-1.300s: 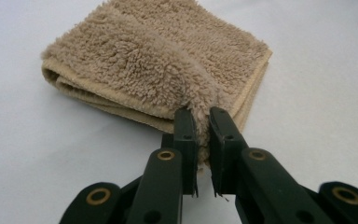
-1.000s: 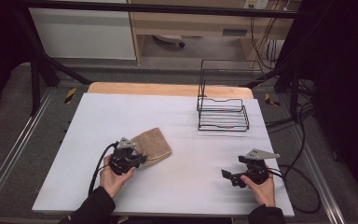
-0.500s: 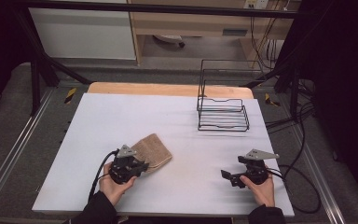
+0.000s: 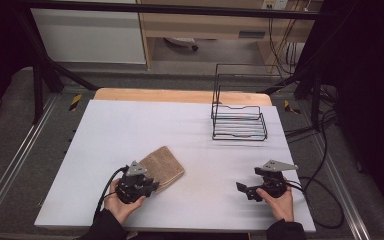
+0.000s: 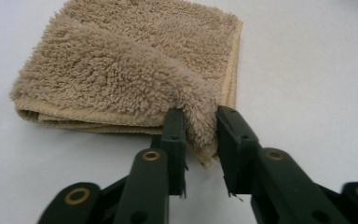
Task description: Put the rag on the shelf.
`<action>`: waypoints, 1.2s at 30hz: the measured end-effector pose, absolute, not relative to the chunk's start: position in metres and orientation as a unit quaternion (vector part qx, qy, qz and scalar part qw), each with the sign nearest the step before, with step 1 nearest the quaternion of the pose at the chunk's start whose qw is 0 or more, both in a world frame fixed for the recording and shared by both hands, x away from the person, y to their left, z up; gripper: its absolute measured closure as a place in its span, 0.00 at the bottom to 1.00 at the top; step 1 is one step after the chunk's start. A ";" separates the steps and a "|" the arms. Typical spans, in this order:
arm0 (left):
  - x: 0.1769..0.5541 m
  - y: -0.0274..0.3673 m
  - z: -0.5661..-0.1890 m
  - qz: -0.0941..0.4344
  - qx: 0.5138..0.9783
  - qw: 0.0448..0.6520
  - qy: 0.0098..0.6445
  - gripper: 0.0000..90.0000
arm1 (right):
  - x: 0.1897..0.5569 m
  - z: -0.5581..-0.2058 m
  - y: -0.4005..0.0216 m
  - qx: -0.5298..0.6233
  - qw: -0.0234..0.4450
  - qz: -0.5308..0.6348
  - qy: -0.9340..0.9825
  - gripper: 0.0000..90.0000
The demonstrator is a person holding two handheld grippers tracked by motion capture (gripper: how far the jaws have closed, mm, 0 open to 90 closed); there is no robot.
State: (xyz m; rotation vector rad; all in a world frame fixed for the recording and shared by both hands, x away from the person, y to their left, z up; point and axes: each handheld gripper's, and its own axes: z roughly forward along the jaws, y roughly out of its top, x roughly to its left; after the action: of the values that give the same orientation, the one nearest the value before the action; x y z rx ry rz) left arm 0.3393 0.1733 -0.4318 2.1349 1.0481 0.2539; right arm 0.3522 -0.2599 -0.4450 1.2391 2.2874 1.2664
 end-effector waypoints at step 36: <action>0.363 0.254 -0.425 0.125 0.806 0.408 0.409 0.10 | 0.372 -0.430 -0.151 0.407 0.133 0.432 0.794 0.12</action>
State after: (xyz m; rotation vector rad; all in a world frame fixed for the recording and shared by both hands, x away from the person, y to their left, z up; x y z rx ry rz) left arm 0.3632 0.2545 -0.4247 2.0328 1.0318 0.3158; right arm 0.3719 -0.1507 -0.4304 1.1800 2.3033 1.2537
